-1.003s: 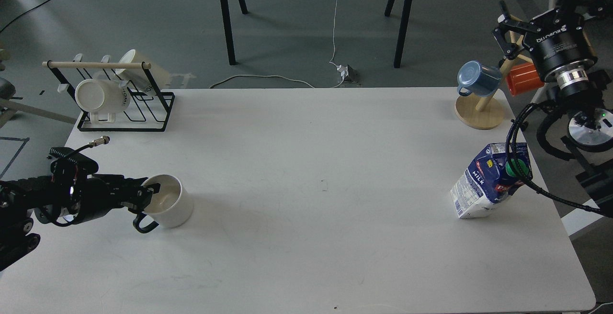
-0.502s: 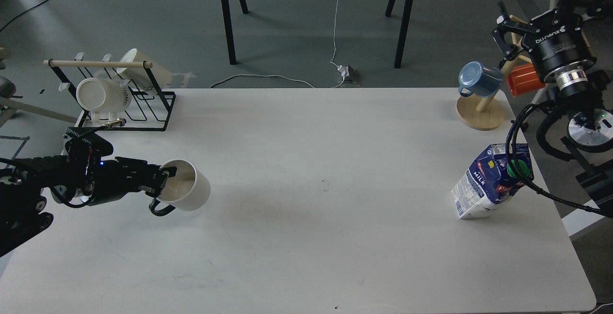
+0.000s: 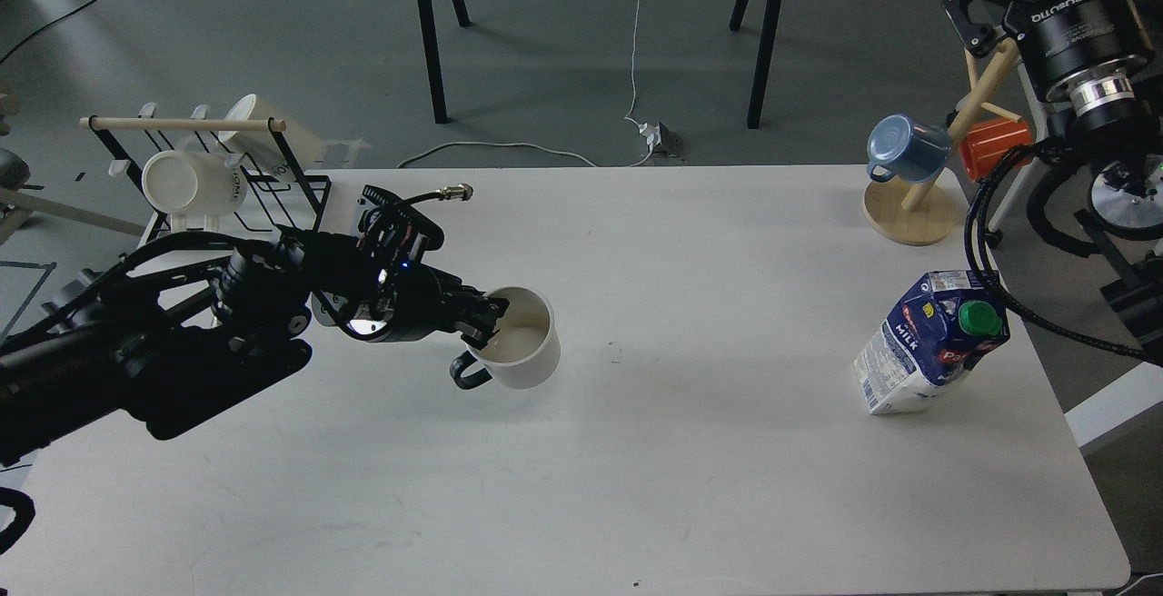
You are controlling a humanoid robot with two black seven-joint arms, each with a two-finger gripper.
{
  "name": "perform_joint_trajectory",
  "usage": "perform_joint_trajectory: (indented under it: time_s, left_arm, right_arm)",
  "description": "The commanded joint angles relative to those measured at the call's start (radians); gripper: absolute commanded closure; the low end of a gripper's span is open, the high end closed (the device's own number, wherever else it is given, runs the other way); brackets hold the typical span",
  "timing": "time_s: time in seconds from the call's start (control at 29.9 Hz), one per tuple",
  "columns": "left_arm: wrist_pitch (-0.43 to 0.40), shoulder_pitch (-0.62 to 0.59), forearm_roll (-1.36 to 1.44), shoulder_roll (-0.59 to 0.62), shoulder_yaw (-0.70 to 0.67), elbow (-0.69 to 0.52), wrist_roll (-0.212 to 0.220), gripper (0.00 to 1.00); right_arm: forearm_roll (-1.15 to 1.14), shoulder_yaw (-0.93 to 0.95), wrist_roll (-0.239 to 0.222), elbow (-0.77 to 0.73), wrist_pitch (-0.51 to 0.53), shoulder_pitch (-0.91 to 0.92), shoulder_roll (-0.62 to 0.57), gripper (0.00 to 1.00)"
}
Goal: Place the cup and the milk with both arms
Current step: 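Slide the held white mug farther from the robot toward table center, then release the mug and retract the left gripper toward the rack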
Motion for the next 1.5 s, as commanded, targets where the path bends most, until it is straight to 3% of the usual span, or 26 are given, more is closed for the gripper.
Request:
perform_joint_trajectory:
  time_s: [0.0,0.17,0.47,0.87,1.04,1.2,1.37,1.47]
  left_arm:
    - [-0.003,0.016,0.082,-0.078,0.028,0.002,0.044,0.99]
    - [-0.003,0.016,0.096,-0.134,0.033,0.002,0.081,0.95]
    - [-0.003,0.011,0.093,-0.139,0.028,0.001,0.087,0.85]
    - [-0.003,0.017,0.087,-0.135,0.005,-0.001,0.074,0.48]
    - [-0.003,0.024,0.064,-0.112,-0.105,-0.019,0.071,0.42]
    - [-0.003,0.094,-0.281,-0.099,-0.347,-0.027,0.077,0.39]
    - [-0.003,0.103,-0.611,-0.047,-0.507,-0.018,0.067,0.15]
    - [-0.003,0.106,-0.796,-0.035,-0.613,0.025,0.060,0.07]
  right_arm:
    - [-0.002,-0.002,-0.002,-0.002,0.000,0.022,0.008,0.00]
    - [-0.002,-0.043,0.000,-0.002,0.000,0.031,0.011,0.00]
    - [0.000,-0.062,0.000,0.000,0.000,0.039,0.002,0.00]
    - [0.001,-0.063,0.000,0.012,0.000,0.028,-0.023,0.00]
    - [0.006,-0.063,0.000,0.030,0.000,0.016,-0.057,0.00]
    - [0.030,-0.054,0.000,0.073,0.000,-0.021,-0.109,0.00]
    - [0.118,-0.055,0.000,0.173,0.000,-0.104,-0.210,0.00]
    - [0.121,-0.046,0.008,0.240,0.000,-0.185,-0.288,0.00]
